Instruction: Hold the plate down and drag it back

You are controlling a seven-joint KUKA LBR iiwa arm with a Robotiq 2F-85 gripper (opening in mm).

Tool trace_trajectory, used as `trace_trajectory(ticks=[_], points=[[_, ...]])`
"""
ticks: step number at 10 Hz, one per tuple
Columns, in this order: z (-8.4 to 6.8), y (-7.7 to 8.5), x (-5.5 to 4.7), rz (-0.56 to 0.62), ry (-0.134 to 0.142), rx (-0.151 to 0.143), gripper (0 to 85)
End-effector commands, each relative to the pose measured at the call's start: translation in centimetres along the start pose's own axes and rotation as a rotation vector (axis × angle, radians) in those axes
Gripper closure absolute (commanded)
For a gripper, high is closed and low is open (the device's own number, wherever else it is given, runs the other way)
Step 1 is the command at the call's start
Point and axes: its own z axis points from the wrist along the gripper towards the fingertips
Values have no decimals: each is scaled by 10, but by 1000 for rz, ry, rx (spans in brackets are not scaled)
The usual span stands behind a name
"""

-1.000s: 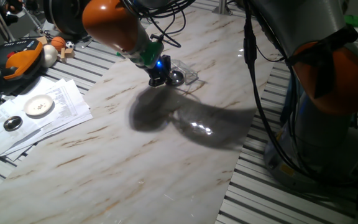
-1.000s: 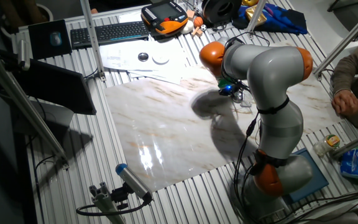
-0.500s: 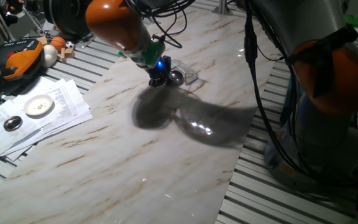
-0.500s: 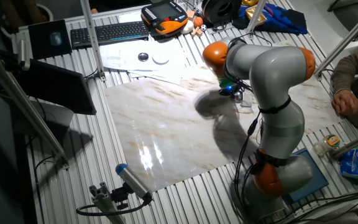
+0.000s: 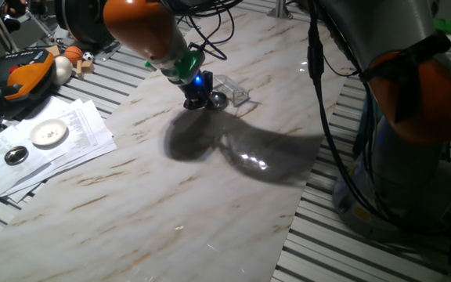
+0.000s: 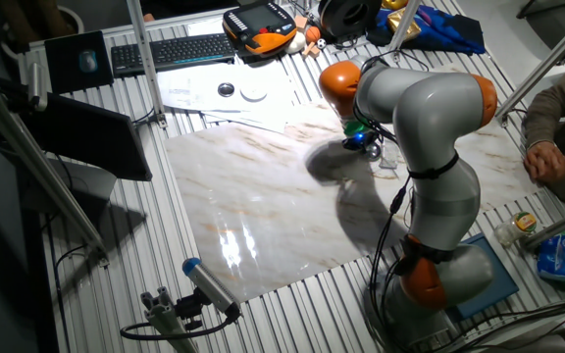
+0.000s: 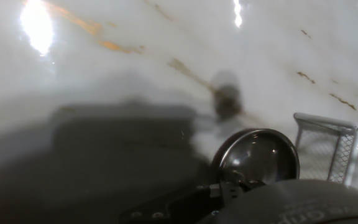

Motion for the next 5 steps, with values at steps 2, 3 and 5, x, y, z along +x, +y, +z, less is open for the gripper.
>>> trace_trajectory(ticks=[2,3,5], points=[[0,3,-1,2,0,-3,850],[-1,4,-1,2,0,-5,850],[-4,8,-1,7,8,-19,850]])
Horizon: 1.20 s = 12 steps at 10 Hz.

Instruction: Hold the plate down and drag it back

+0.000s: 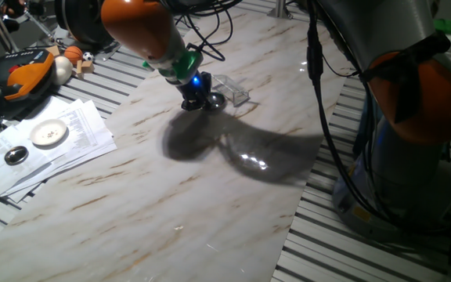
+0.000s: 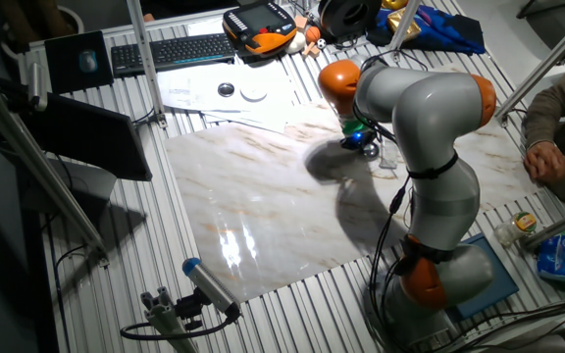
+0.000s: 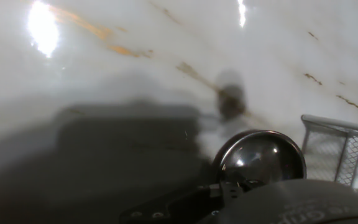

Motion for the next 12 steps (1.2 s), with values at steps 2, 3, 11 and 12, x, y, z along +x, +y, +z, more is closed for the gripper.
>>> trace_trajectory(ticks=[2,3,11,12], points=[[-3,6,0,11,9,-14,850],[-4,9,1,17,10,-15,850],[-12,28,4,45,23,-18,850],[-11,28,4,43,20,-12,850]])
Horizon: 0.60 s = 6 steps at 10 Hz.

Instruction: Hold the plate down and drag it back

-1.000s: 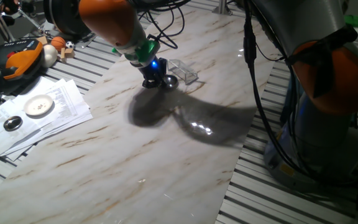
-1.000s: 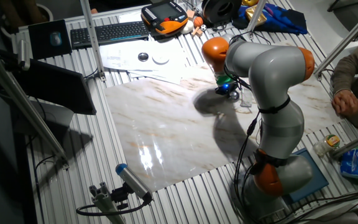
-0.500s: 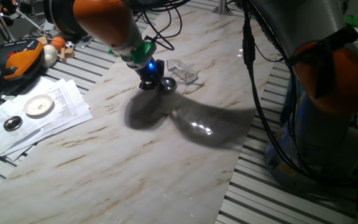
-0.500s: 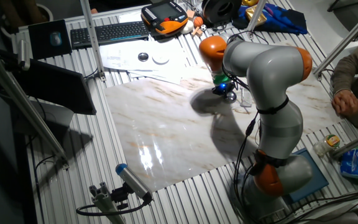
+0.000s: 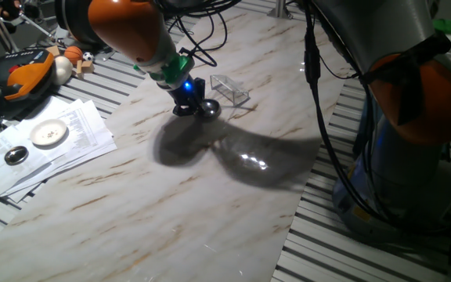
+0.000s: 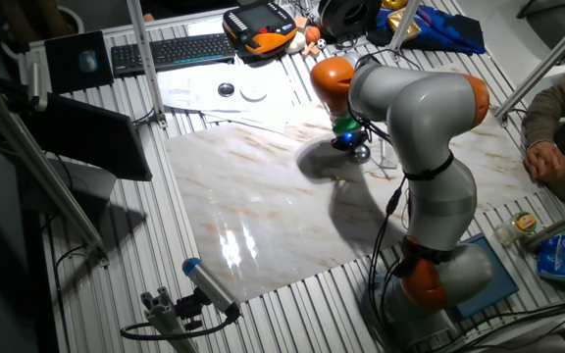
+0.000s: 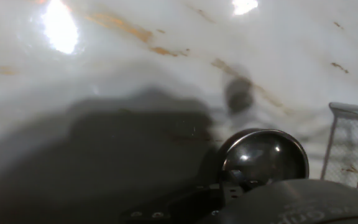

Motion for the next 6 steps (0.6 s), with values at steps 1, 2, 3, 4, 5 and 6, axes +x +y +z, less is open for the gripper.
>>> trace_trajectory(ticks=[1,2,3,4,5,6], points=[[1,0,-1,0,-1,-4,850],[1,1,-1,1,0,-6,850],[0,2,-1,3,0,-10,850],[0,3,-1,2,3,-17,850],[1,3,-1,1,5,-29,850],[1,5,-1,3,5,-28,850]])
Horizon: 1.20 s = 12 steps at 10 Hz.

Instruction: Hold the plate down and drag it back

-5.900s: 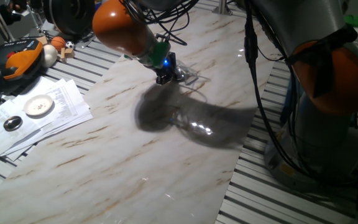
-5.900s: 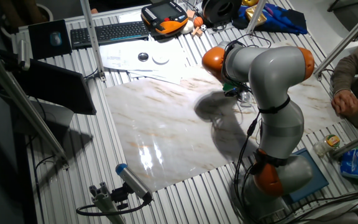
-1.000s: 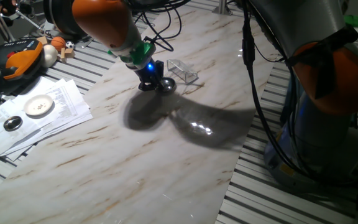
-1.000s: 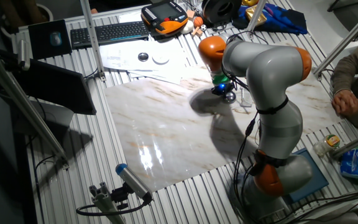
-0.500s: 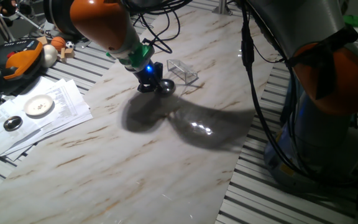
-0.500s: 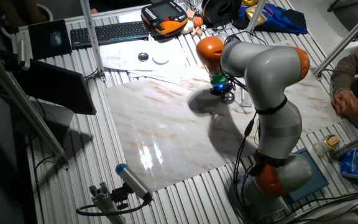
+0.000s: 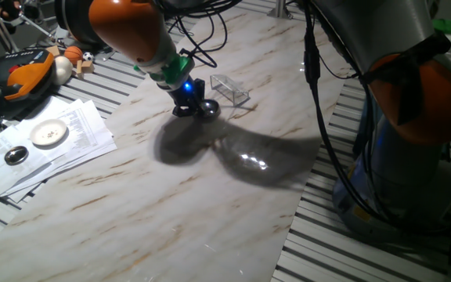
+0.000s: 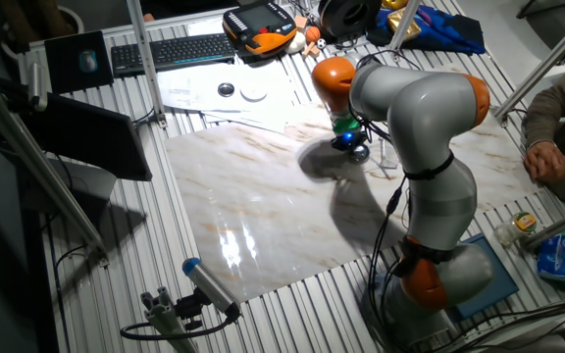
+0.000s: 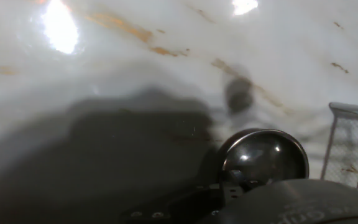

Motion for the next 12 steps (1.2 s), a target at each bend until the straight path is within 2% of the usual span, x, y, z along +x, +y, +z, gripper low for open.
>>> trace_trajectory(ticks=[1,4,9,12], points=[[-1,1,0,3,1,-4,850],[-6,6,2,10,12,-13,850],[-7,13,2,20,13,-17,850],[-11,22,4,36,21,-20,850]])
